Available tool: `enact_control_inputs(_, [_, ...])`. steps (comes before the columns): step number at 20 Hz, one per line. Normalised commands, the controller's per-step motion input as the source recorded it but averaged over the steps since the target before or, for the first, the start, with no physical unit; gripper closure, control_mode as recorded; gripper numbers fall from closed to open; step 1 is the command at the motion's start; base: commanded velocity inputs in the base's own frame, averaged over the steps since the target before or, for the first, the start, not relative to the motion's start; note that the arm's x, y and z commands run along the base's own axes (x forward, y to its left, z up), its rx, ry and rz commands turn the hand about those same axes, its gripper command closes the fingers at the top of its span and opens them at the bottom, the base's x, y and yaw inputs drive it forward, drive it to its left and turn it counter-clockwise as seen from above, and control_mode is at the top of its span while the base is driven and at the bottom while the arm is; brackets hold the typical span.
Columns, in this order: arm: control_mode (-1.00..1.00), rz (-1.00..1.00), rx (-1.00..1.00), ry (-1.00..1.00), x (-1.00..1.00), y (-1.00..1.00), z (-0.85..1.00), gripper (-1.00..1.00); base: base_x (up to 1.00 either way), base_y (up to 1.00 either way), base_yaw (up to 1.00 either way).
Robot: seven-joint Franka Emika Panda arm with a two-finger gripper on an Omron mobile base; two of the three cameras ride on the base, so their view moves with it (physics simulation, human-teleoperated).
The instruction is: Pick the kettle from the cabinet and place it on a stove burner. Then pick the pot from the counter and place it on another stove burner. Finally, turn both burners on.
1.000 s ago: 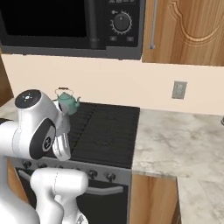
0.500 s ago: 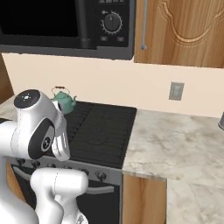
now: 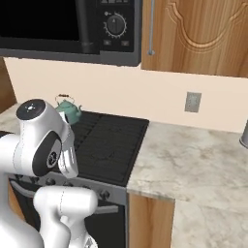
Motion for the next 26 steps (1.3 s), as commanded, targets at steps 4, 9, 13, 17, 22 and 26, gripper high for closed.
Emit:
enact_control_inputs(4, [1.00,0.00,0.00,0.00,0.00,0.00,0.00,-1.00,0.30,-0.17,0.11])
enact_control_inputs(9, [1.00,0.00,0.00,0.00,0.00,0.00,0.00,-1.00,0.45,0.07,0.02])
enact_control_inputs(13, [1.00,0.00,0.00,0.00,0.00,0.00,0.00,-1.00,0.31,0.24,0.00])
enact_control_inputs(17, [1.00,0.00,0.00,0.00,0.00,0.00,0.00,-1.00,0.03,0.27,0.00])
enact_control_inputs(22, [1.00,0.00,0.00,0.00,0.00,0.00,0.00,-1.00,0.00,0.12,0.06])
enact_control_inputs(26, [1.00,0.00,0.00,0.00,0.00,0.00,0.00,-1.00,0.00,0.07,0.05])
